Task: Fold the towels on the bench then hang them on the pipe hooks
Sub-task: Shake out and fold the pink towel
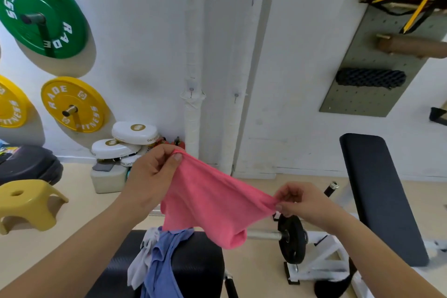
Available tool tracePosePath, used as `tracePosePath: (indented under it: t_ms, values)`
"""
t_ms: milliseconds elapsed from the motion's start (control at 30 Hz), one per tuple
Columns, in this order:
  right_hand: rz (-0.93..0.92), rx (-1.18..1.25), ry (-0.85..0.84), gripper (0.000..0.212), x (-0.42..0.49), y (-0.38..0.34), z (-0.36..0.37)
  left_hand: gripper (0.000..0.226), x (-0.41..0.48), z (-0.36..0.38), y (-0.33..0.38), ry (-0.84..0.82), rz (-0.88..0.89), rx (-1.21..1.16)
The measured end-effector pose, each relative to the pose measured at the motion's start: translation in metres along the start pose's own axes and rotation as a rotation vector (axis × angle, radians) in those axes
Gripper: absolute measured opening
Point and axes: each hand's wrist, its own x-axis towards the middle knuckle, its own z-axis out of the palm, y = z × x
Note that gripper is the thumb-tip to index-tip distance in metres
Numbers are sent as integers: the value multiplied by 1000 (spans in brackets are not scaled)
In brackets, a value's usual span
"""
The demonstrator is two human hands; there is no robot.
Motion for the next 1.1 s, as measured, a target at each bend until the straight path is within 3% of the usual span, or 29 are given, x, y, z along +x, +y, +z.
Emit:
tracePosePath:
  t_ms: [167,333,433,567,667,733,800,1100]
  values:
    - [-17,10,201,16,0,2,-12,18,10,5,5,-39,-19,1]
    - [-109,506,555,12,5,-26,-2,21,15,9,11,172,74,-90]
    - [-103,367,660,14,11,-37,8,18,12,23,2,-51,52,130]
    - [-245,264,868,11,4,-50,-4,16,12,21,-4,127,65,-5]
    - [-280,128,755,12,5,-57,-3,18,7,27,1,-15,104,100]
    - [-273,129,741,13,9,-56,-2,17,10,30,0,59,100,56]
    - [-273,205,838,12,14,-55,-7,16,16,26,2,133,94,-15]
    - [-220,357,838,11,23,-66,-17,14,33,26,18,99,47,-27]
